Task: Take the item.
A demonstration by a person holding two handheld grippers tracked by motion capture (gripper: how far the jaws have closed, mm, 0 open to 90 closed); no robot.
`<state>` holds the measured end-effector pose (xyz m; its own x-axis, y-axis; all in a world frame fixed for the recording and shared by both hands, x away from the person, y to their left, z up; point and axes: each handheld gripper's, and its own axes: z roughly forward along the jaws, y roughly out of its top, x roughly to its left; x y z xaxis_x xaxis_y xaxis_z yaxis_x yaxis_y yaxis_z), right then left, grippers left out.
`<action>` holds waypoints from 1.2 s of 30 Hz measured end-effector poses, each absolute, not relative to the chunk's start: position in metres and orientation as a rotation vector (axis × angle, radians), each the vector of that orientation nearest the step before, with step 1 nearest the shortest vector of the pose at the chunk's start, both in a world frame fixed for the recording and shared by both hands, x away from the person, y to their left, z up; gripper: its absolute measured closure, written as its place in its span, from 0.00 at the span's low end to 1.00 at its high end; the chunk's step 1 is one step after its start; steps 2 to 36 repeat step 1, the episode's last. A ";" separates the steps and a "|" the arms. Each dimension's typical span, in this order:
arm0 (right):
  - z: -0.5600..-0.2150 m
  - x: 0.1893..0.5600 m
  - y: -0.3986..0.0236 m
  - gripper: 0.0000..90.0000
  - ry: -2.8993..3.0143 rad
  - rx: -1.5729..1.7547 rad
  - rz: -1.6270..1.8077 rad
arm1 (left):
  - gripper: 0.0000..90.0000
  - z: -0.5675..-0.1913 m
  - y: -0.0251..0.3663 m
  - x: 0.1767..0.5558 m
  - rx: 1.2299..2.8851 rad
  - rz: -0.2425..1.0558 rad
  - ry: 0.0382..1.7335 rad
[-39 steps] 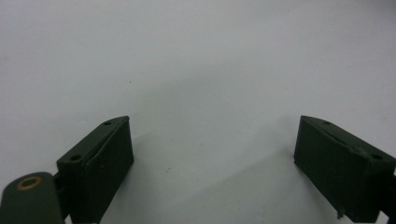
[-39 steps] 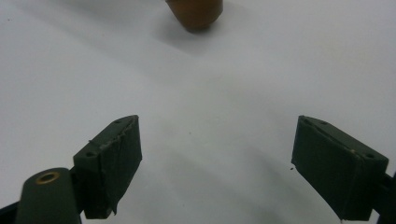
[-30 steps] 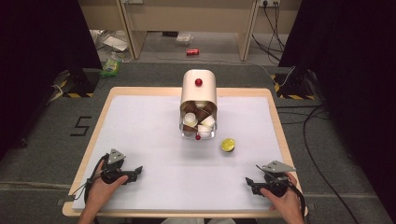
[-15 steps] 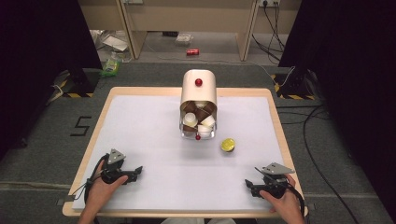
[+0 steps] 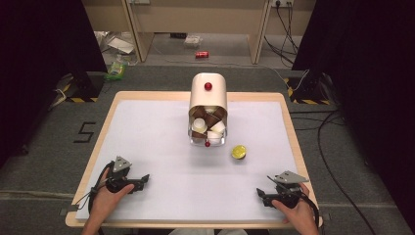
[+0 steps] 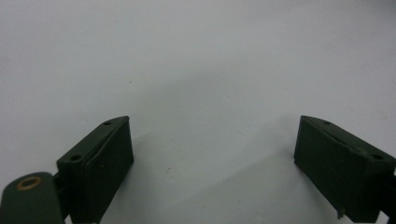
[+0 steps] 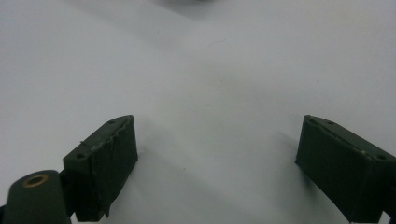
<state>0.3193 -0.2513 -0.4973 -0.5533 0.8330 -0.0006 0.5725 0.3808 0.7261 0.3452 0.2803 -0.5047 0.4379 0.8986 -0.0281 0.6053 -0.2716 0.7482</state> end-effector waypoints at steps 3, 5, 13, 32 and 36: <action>-0.497 0.319 -0.251 0.14 2.279 1.222 0.980 | 0.12 -0.505 0.280 0.345 1.990 0.534 1.262; -0.497 0.319 -0.251 0.14 2.279 1.222 0.980 | 0.12 -0.505 0.280 0.345 1.990 0.534 1.262; -0.497 0.319 -0.251 0.14 2.279 1.222 0.980 | 0.12 -0.505 0.280 0.345 1.990 0.534 1.262; -0.497 0.319 -0.251 0.14 2.279 1.222 0.980 | 0.12 -0.505 0.280 0.345 1.990 0.534 1.262; -0.497 0.319 -0.251 0.14 2.279 1.222 0.980 | 0.12 -0.505 0.280 0.345 1.990 0.534 1.262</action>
